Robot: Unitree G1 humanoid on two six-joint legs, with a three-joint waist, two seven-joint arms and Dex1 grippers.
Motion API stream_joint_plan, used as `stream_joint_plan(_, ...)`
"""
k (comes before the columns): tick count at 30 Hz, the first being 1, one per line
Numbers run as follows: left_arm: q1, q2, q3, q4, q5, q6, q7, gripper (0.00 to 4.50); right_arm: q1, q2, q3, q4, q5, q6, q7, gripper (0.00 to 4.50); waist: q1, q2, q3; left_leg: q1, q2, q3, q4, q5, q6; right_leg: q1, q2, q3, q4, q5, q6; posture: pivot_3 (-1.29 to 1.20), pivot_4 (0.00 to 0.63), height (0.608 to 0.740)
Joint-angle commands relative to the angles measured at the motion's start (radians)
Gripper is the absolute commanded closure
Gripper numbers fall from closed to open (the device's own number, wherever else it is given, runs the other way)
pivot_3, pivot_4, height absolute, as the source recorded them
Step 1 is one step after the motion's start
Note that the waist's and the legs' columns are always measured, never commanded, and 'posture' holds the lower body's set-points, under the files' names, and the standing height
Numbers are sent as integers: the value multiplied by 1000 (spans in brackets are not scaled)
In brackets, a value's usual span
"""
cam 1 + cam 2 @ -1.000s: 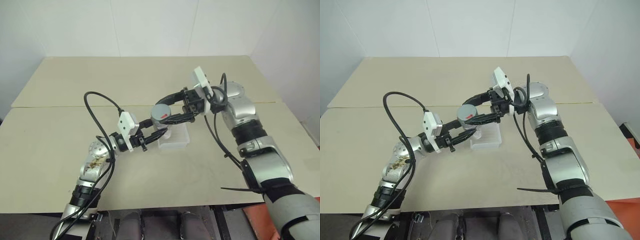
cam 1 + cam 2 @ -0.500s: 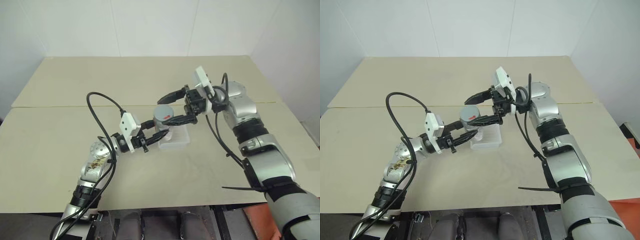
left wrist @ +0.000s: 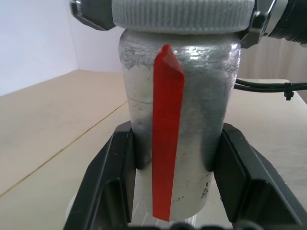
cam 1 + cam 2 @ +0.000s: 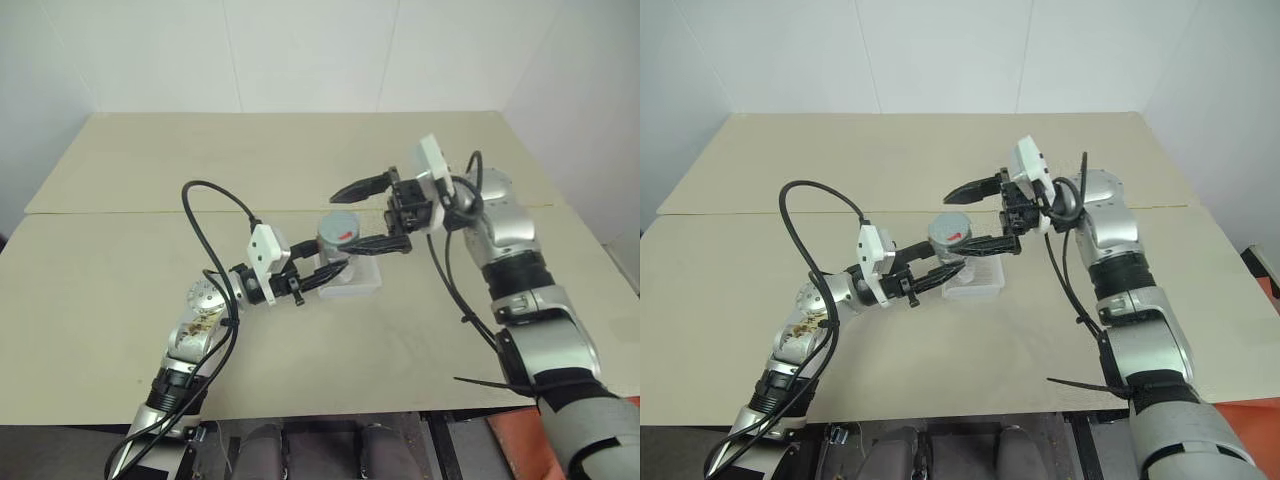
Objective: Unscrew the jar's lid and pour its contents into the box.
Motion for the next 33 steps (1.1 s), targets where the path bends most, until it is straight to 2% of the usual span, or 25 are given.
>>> stream_joint_plan(1, -20, -3, 4, -37, -17, -9, -2, 2571, 59, -15, -45, -173, 11, 44, -71, 32, 0, 0, 0, 0, 0, 0, 0, 0, 0, 0, 0, 0, 0, 0, 0, 0, 150, 740)
stream_joint_plan(6, -23, -6, 1, -31, -14, -8, -2, 2571, 170, -36, -65, -373, 16, 123, -188, 32, -1, 0, 0, 0, 0, 0, 0, 0, 0, -1, 0, 0, 0, 0, 0, 0, 150, 740)
stream_joint_plan(12, -39, -14, -1, -23, -10, -6, 5, 2571, 297, -3, -92, -641, 9, 234, -449, 32, 3, 0, 0, 0, 0, 0, 0, 0, 0, -1, 0, 1, 0, 0, 0, 0, 150, 740)
stream_joint_plan(20, -36, -19, -9, -26, -6, -6, 9, 2571, 363, 58, -81, -795, -39, 318, -718, 32, 6, 0, 0, 0, 0, 0, 0, 0, 0, -1, 0, 1, -1, 0, 0, 0, 150, 740)
stream_joint_plan(26, -36, -17, -13, -19, 1, -12, 13, 2571, 367, 72, -77, -828, -53, 358, -799, 32, 6, 0, 0, 0, -1, 0, 0, 0, 0, -1, 1, 1, -1, 0, 0, 0, 150, 740)
stream_joint_plan(33, -26, -10, -11, -25, -3, -13, 13, 2571, 363, 41, -91, -825, -60, 366, -805, 32, 6, 0, 0, 0, -1, 0, 0, 0, 0, -1, 1, 1, -1, 0, 0, 0, 150, 740)
